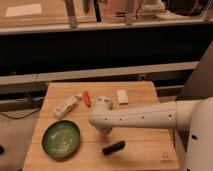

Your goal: Push the eraser across the table

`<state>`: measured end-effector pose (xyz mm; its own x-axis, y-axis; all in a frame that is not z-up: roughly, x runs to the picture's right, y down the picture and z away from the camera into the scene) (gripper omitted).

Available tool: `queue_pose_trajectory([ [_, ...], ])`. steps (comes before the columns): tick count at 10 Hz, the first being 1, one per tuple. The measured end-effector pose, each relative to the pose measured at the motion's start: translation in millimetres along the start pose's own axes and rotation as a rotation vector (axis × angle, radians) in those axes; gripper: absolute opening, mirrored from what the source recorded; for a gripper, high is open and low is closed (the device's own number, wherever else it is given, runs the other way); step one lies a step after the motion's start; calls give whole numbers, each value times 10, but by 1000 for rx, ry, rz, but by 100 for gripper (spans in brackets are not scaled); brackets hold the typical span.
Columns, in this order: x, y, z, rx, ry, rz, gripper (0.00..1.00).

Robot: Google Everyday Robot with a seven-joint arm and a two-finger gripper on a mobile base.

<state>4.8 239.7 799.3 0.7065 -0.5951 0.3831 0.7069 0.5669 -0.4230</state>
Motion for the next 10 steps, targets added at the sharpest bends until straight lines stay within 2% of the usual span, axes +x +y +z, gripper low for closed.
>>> queue_pose_trajectory([
  [5, 9, 11, 6, 3, 4, 3, 5],
  [10, 60, 149, 6, -9, 15, 64, 5],
])
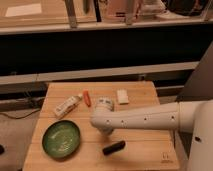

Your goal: Push the eraser across the table

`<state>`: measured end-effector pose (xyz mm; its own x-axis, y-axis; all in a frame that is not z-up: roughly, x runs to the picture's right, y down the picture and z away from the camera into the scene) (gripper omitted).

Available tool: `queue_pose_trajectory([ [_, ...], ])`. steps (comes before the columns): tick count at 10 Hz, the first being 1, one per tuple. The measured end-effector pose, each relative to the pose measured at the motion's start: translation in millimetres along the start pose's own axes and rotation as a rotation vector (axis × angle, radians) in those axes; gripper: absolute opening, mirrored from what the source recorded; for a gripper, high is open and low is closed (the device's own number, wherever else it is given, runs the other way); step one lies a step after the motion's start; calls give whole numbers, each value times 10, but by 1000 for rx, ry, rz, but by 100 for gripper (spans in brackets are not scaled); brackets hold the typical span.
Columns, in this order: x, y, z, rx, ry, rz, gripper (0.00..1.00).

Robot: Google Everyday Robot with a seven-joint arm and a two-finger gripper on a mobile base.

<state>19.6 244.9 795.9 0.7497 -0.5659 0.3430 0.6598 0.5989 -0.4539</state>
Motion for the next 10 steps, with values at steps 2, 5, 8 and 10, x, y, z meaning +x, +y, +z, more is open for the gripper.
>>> queue_pose_trajectory([
  [2, 22, 93, 24, -10, -10, 29, 5],
  [5, 18, 198, 80, -17, -31, 60, 5],
  [8, 10, 353, 107, -21, -60, 91, 5],
  [10, -10, 499, 110, -22, -81, 107, 5],
])
